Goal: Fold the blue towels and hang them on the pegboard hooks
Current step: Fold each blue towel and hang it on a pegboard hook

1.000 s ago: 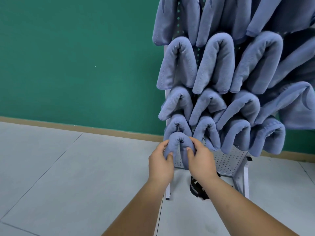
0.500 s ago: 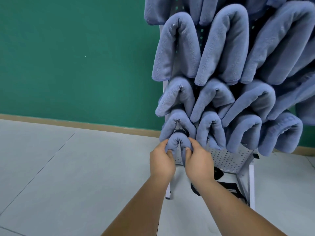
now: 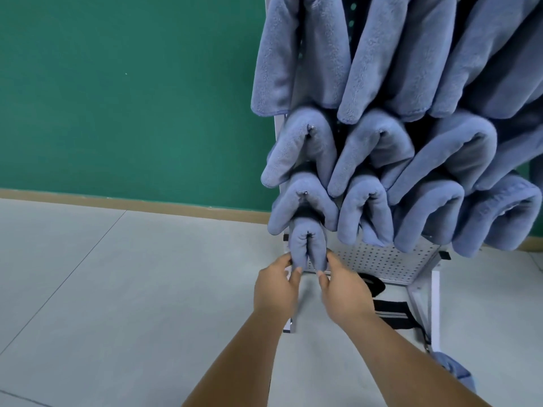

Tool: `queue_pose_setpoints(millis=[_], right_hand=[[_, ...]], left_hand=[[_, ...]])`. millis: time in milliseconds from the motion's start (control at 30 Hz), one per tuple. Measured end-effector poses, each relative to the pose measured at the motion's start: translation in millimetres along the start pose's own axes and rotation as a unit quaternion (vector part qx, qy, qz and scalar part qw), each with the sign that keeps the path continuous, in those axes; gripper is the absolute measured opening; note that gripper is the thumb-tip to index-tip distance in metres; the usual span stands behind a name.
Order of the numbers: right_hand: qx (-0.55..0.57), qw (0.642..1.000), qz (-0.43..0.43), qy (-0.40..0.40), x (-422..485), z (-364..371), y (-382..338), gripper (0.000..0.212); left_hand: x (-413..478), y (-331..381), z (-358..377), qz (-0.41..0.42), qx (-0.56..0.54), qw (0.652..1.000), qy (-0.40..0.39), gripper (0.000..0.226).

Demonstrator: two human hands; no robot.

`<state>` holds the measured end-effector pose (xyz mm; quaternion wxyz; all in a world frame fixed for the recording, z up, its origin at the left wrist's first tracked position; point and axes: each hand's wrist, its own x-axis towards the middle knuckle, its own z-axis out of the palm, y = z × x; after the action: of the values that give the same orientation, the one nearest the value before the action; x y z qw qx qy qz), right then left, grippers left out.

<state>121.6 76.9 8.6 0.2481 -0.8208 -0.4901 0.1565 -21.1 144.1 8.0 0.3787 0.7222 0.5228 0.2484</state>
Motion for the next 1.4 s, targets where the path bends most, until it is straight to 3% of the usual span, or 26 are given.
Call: queue_pose_setpoints(millis=[133, 233, 333, 567, 833, 1067, 1333, 1400], right_hand=[[-0.040, 0.996, 0.007, -0.076, -15.4, -6.2, 13.3, 0.059], [-0.070, 0.988, 0.013, -0.135, -30.8, -16.3, 27.3, 0.066], [-0.088, 0.981, 0.019, -0.172, -52.1, -29.4, 48.9, 0.063], [-0.162, 0.953, 0.070, -0.246, -122.3, -75.2, 133.8, 0.062], [-0.167, 0.940, 0.122, -0.272, -199.0, -115.2, 203.0, 0.048], [-0.089, 0.932, 0.181, -0.301, -253.4, -78.1, 233.5, 0.055], [-0.043, 0.919, 0.189, -0.344, -291.9, -26.9, 233.9, 0.052], [-0.038, 0.917, 0.189, -0.350, -295.0, -19.6, 232.0, 0.052]], left_hand=[[-14.3, -7.1, 0.1, -0.045, 0.075, 0.996, -0.035, 0.042], [-26.1, -12.4, 4.1, -0.095, 0.145, 0.983, -0.056, 0.045], [-44.3, -14.0, 16.5, -0.107, 0.153, 0.978, -0.092, 0.055], [-102.9, -3.0, 66.1, -0.033, 0.165, 0.958, -0.230, 0.056], [-185.3, -8.8, 131.1, 0.001, 0.186, 0.920, -0.345, 0.053], [-251.0, -34.4, 163.4, -0.036, 0.195, 0.886, -0.419, 0.053], [-296.8, -74.9, 179.2, -0.100, 0.240, 0.830, -0.494, 0.051], [-304.7, -79.0, 182.2, -0.091, 0.246, 0.833, -0.487, 0.040]])
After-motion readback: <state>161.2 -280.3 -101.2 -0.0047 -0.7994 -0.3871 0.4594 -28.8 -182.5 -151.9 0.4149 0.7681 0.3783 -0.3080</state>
